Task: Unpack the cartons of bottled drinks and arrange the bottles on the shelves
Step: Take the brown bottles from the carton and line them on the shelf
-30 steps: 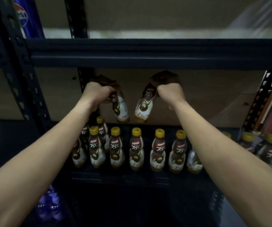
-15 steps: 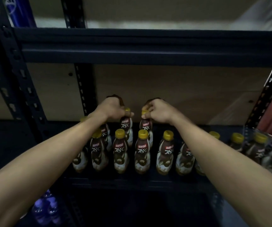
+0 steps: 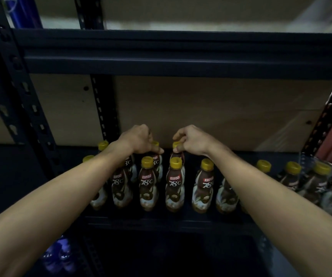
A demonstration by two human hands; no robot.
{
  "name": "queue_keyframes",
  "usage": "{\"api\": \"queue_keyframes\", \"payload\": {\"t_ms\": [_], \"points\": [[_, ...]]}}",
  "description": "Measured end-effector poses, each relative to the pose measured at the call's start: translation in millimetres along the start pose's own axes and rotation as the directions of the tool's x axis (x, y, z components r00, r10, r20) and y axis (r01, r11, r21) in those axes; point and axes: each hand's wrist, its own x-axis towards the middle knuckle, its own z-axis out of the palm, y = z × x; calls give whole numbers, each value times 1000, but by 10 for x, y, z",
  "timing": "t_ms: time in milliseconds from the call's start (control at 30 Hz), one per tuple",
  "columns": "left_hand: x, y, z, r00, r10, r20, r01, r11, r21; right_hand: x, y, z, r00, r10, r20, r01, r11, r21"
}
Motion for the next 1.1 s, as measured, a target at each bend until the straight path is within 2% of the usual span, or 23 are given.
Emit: {"api": "queue_keyframes", "payload": {"t_ms": [133, 267, 500, 800, 1100], "points": [[-5, -16, -91, 987, 119, 105, -119, 993, -2, 32, 46, -29, 999, 18, 27, -17, 998, -58], [14, -48, -154, 972, 187, 144, -191, 981, 16, 34, 44, -8, 1000, 26, 3, -26, 997, -73], [9, -73, -164, 973, 203, 113, -208, 977, 37, 15, -4, 56, 1000, 16, 11, -16, 1000, 0], [-5, -116, -205, 973, 181, 142, -188, 982, 30, -8, -42, 64, 999, 30, 15, -30, 1000, 9], [-58, -101, -199, 980, 164, 113, -169, 985, 42, -18, -58, 53, 998, 57, 28, -58, 998, 23]]}}
